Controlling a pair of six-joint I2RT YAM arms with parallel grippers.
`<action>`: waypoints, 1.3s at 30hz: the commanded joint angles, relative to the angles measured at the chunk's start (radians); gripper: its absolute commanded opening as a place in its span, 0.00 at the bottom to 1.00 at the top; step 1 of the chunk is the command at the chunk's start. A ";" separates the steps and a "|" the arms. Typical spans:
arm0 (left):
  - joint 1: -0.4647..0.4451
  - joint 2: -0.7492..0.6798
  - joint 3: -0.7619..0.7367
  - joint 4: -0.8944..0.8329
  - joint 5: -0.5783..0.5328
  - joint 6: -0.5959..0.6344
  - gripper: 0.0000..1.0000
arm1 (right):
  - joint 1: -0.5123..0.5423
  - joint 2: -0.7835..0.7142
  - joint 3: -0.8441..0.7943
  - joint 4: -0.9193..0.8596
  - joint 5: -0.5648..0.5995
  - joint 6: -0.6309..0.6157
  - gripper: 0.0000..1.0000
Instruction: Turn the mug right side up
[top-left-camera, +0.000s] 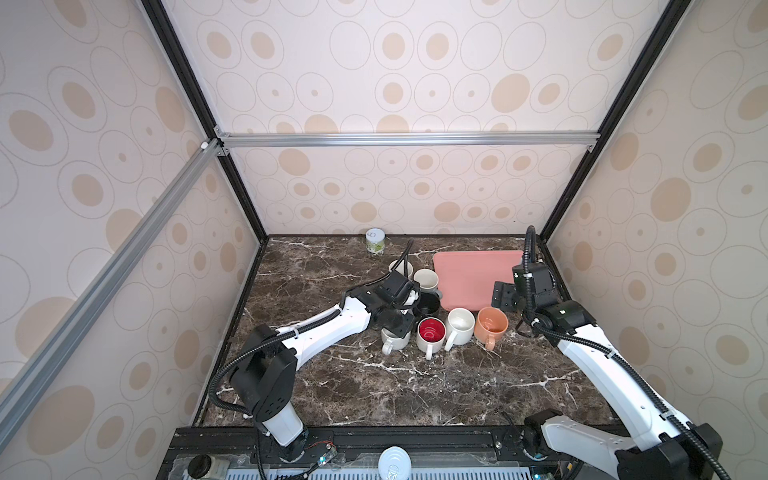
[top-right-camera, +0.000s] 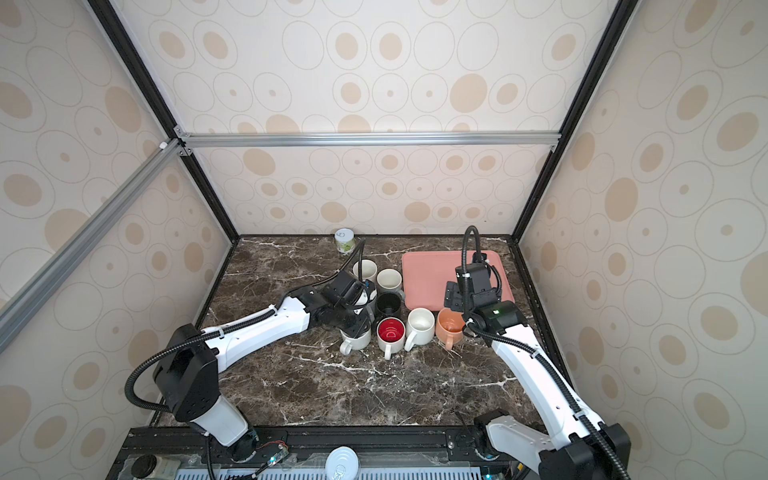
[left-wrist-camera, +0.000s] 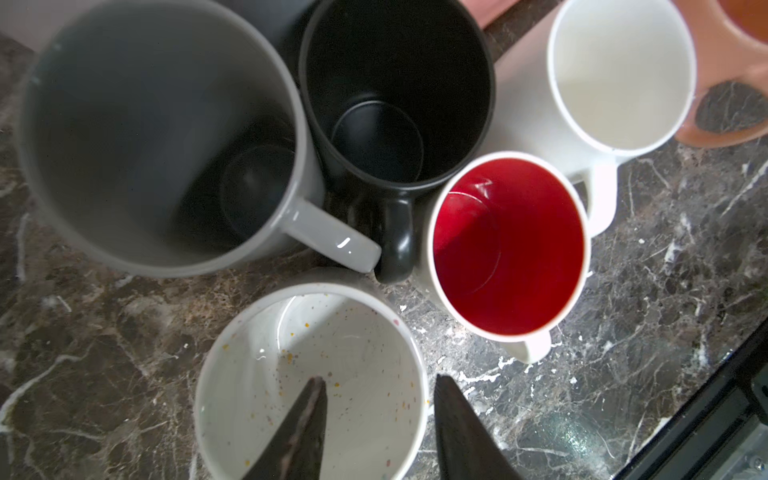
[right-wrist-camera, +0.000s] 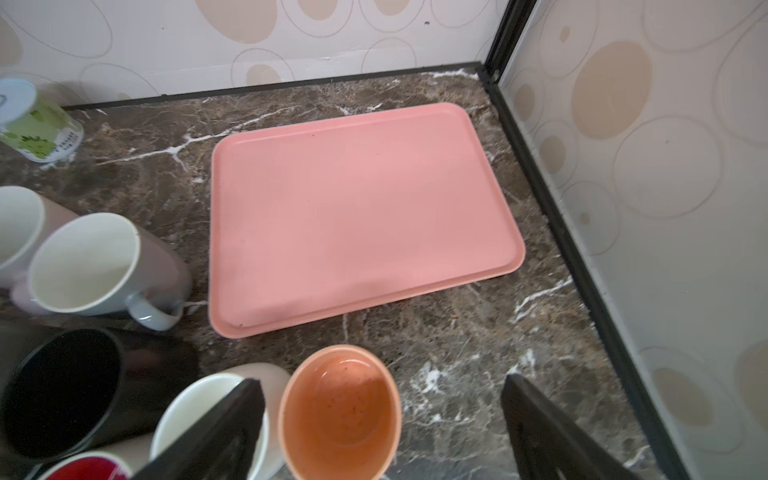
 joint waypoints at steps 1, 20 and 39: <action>-0.003 -0.050 0.065 -0.054 -0.087 0.055 0.50 | -0.050 -0.026 -0.034 0.049 0.044 -0.032 1.00; 0.417 -0.185 -0.115 0.300 -0.239 0.106 0.98 | -0.379 0.101 -0.322 0.576 -0.159 0.006 1.00; 0.765 -0.251 -0.595 1.038 -0.250 -0.106 1.00 | -0.481 0.260 -0.451 0.954 -0.434 -0.103 1.00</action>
